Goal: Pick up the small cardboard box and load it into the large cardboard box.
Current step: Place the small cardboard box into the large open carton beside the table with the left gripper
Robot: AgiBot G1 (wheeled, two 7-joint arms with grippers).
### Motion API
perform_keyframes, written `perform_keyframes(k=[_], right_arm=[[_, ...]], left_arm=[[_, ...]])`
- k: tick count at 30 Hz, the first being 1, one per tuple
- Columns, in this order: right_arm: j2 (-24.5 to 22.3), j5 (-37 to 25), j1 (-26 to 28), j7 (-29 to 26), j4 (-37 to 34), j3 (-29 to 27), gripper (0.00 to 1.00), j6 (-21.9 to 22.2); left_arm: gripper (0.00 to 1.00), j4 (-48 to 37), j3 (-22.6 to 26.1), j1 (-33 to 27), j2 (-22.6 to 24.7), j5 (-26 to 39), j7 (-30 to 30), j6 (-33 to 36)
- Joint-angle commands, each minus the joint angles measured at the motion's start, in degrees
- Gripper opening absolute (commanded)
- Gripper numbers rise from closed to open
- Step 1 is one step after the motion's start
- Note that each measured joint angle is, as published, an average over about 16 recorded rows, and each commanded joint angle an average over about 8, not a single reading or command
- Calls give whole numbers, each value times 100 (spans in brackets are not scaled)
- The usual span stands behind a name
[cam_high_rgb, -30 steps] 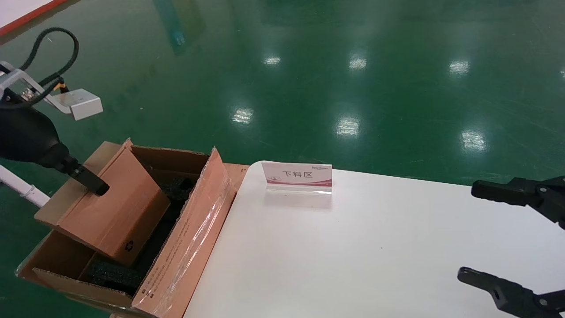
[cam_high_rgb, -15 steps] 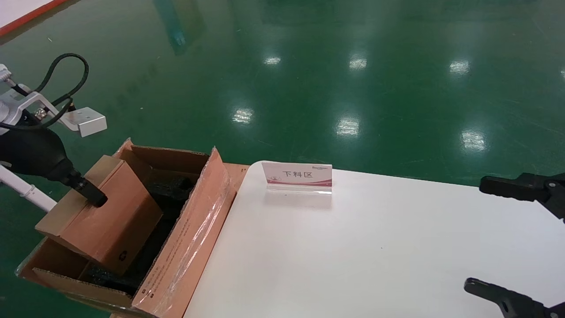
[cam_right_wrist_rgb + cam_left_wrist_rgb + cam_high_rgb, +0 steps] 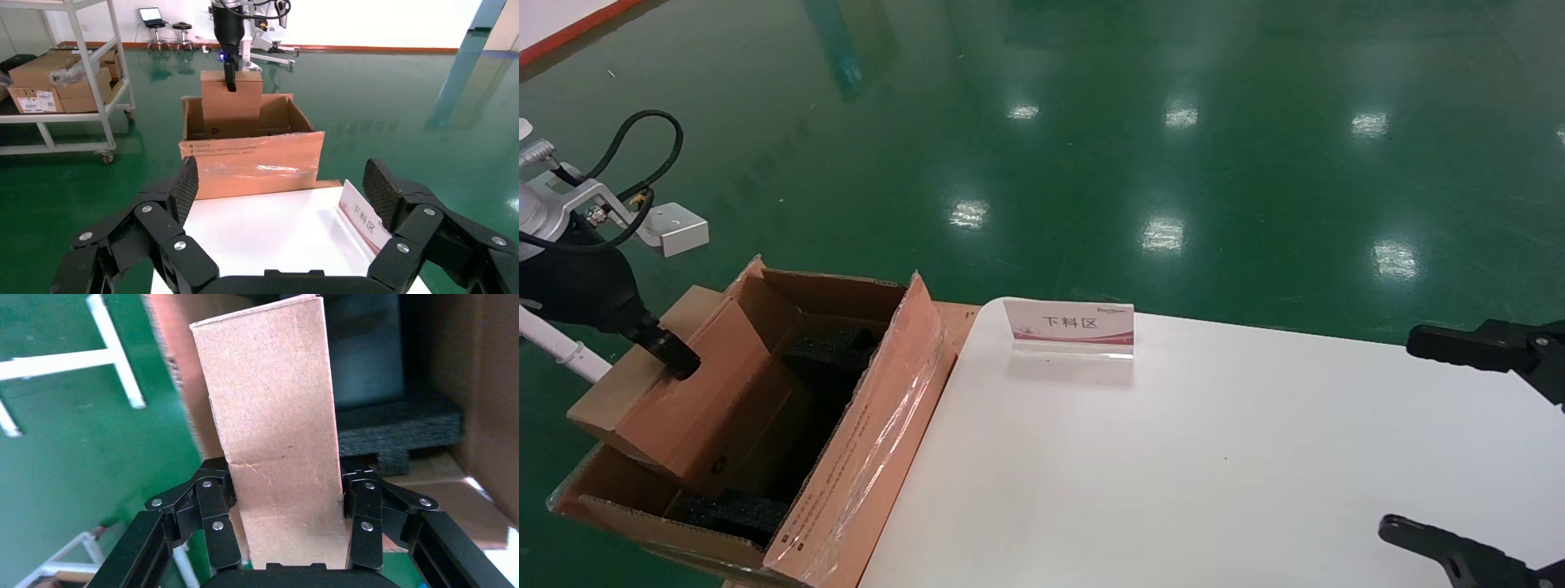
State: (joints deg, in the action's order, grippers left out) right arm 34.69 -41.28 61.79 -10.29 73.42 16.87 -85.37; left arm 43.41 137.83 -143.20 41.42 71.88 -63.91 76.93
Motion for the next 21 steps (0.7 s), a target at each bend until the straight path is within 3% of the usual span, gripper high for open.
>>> perform_keyframes(k=[1, 21], right_arm=[[0, 0, 0, 0, 0, 1, 100, 0], [-3, 5, 2, 4, 0, 7, 100, 3]], left_arm=[[0, 11, 22, 18, 10, 59, -41, -66], [0, 443, 184, 47, -43, 451, -574, -485]])
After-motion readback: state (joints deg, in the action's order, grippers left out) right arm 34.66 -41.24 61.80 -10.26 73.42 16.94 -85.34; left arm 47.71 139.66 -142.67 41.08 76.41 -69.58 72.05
